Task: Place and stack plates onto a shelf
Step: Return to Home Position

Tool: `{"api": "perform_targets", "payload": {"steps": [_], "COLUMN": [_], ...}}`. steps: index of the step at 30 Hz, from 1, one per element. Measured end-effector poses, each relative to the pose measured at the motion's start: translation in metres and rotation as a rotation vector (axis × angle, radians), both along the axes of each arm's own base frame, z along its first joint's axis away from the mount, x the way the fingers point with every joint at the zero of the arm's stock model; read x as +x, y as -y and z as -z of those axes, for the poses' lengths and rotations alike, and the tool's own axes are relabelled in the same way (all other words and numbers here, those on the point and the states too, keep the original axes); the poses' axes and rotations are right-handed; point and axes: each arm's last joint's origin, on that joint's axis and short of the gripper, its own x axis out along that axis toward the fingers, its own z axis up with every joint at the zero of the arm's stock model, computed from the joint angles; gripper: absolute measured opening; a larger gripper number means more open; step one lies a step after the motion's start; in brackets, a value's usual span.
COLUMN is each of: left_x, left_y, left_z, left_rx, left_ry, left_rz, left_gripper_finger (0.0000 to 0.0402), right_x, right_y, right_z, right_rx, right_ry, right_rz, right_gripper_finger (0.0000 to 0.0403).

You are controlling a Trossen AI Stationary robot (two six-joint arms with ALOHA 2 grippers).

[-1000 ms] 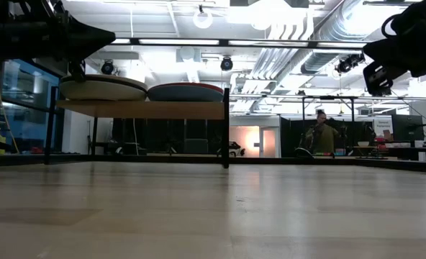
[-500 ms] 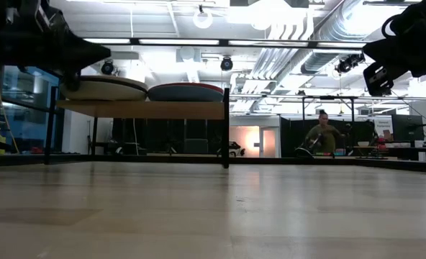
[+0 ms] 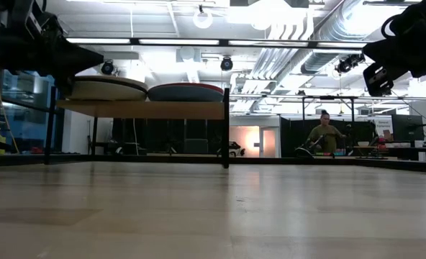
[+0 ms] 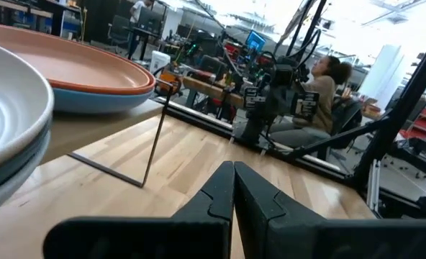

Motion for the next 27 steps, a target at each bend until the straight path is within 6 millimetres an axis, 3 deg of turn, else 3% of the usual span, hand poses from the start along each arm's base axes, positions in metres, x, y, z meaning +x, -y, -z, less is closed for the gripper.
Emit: {"api": "perform_targets", "payload": {"steps": [27], "left_x": [0.0007], "left_y": [0.0019], "left_z": [0.0007], "left_rx": [0.0], "left_ry": [-0.009], "left_rz": [0.021], "left_gripper_finger": [0.0], "right_x": [0.0], "right_y": [0.0], "right_z": [0.0], "right_rx": [0.0], "right_ry": [0.0], "right_rz": [0.0], "right_gripper_finger": [0.0]}}
